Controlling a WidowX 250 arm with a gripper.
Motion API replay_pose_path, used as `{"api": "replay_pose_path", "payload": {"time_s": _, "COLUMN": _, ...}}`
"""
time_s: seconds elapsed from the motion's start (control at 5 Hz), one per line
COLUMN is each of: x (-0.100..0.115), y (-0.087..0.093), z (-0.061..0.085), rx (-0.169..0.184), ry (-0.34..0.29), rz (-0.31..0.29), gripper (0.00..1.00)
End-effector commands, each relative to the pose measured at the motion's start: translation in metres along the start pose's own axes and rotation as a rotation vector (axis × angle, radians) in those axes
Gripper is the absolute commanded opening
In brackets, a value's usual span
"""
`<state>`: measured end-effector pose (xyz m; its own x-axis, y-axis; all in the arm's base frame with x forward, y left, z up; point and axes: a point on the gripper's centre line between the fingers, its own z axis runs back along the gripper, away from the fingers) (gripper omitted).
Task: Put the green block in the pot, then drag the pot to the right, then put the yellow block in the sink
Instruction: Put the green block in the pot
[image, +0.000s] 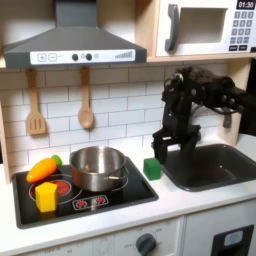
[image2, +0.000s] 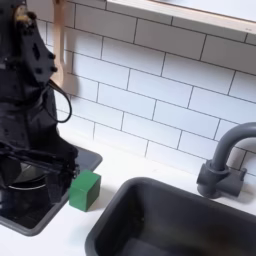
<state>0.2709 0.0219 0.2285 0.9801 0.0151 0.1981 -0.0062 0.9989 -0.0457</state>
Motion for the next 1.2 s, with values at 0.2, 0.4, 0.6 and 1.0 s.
{"api": "replay_pose_path", "payload": {"time_s": 0.2, "x": 0.033, "y": -0.012, "z": -0.017, "rx": 0.023, "ry": -0.004, "rz": -0.01, "gripper": 1.0}}
{"api": "replay_pose_path", "payload": {"time_s": 0.4, "x": 0.043, "y": -0.009, "z": -0.019, "rx": 0.033, "ry": -0.014, "rz": 0.005, "gripper": 1.0}}
{"api": "replay_pose_path", "payload": {"time_s": 0.6, "x": 0.057, "y": -0.005, "z": -0.026, "rx": 0.039, "ry": -0.011, "rz": 0.026, "gripper": 1.0}}
{"api": "replay_pose_path", "payload": {"time_s": 1.0, "x": 0.072, "y": -0.011, "z": -0.045, "rx": 0.022, "ry": 0.014, "rz": 0.012, "gripper": 1.0}}
